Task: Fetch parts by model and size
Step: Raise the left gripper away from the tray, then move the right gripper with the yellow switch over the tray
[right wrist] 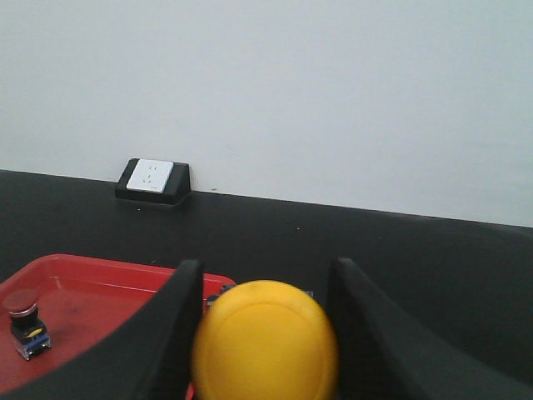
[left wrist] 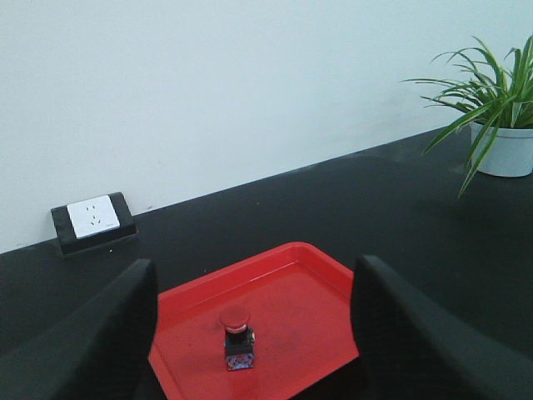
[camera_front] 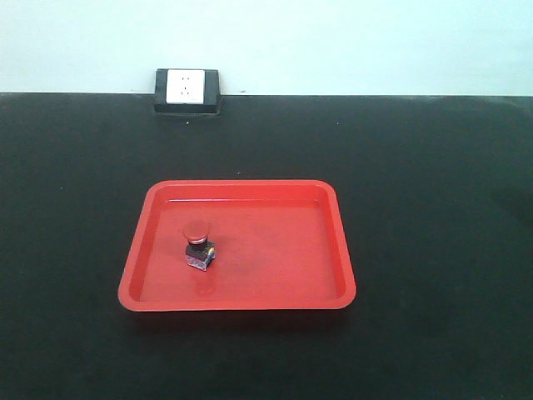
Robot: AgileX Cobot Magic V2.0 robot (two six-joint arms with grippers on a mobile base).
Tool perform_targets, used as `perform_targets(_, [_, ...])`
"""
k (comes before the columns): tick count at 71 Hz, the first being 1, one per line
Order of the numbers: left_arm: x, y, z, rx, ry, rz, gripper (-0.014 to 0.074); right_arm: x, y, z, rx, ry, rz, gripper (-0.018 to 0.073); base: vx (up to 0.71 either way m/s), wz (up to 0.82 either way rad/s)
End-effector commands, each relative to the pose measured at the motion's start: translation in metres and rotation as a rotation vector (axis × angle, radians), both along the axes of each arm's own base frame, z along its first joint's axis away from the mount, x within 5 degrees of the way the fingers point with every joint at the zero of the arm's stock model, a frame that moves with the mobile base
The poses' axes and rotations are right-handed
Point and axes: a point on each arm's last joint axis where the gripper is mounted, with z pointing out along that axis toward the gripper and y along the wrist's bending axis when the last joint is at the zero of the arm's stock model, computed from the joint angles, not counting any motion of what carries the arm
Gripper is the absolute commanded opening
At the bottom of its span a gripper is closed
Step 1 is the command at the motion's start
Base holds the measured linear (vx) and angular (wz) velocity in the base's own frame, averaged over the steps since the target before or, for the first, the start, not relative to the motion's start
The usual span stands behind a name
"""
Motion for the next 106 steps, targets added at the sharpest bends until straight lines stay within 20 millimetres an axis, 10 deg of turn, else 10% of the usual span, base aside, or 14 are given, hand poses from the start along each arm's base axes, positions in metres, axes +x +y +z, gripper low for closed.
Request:
perform_targets(1, [-0.002, 0.000, 0.002, -0.074, -0.060, -0.013, 0.0464, 0.002, 0.001, 0.015, 0.005, -0.095, 0.001, -0.0005, 0.00, 0.00])
perform_targets(53, [0.001, -0.002, -0.013, -0.067, -0.023, -0.017, 0.0464, 0.008, 0.004, 0.014, 0.068, -0.050, 0.025, -0.0005, 0.00, 0.00])
perform_targets(106, [0.001, -0.002, -0.013, -0.067, -0.023, -0.017, 0.0464, 0.189, 0.076, 0.028, -0.018, 0.445, 0.310, -0.0005, 0.00, 0.00])
